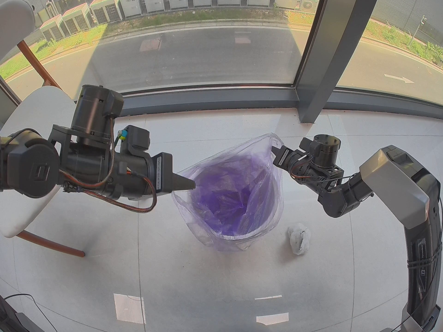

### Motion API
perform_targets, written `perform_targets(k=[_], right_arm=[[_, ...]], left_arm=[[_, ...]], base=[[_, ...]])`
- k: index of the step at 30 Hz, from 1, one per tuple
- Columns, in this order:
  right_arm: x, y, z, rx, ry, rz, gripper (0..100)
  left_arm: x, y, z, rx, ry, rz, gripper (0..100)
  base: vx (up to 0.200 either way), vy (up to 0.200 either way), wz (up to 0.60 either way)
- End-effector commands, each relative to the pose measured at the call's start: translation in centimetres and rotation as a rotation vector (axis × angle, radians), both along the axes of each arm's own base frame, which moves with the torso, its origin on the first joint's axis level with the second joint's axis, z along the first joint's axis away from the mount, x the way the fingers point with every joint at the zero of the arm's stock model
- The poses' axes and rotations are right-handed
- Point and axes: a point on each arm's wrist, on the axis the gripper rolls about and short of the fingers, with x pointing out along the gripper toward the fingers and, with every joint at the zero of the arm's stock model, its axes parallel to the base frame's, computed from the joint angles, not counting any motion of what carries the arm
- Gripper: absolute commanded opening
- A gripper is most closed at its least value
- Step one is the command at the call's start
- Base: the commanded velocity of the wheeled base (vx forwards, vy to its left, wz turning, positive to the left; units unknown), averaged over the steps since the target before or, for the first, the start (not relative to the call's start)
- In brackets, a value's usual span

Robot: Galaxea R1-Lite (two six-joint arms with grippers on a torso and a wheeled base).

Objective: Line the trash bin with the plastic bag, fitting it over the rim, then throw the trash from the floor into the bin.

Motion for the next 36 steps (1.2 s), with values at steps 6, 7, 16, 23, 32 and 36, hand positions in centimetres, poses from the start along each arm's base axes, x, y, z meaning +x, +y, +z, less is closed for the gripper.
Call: perform_targets(k=[6,7,16,23,32,36], right_arm=[[-0.2,0.3,0.3,0.001,-0.007,0.006,0],[-0.3,0.4,0.2,0.0,-0.005,0.009,0],[-0.9,0.1,-0.5,0.004,-0.009,0.008,0],[-0.8,0.1,-0.3,0.004,-0.015,0.008,0],[-0.8,-0.1,0.0,0.014,-0.037,0.003,0],[-0.9,-0.2,0.0,0.014,-0.037,0.002,0]], left_arm=[[3.1,-3.5,-9.0,0.311,0.014,-0.131,0],[3.8,-3.7,-9.6,0.32,-0.003,-0.118,0],[7.0,-5.2,-11.1,0.27,-0.123,0.043,0],[9.1,-5.4,-11.1,0.258,-0.131,0.148,0],[11.9,-5.9,-11.4,0.122,-0.232,0.256,0],[12.3,-5.9,-11.6,0.083,-0.223,0.312,0]], base=[[0.0,0.0,0.0],[0.0,0.0,0.0],[0.0,0.0,0.0],[0.0,0.0,0.0],[0.0,0.0,0.0],[0.0,0.0,0.0]])
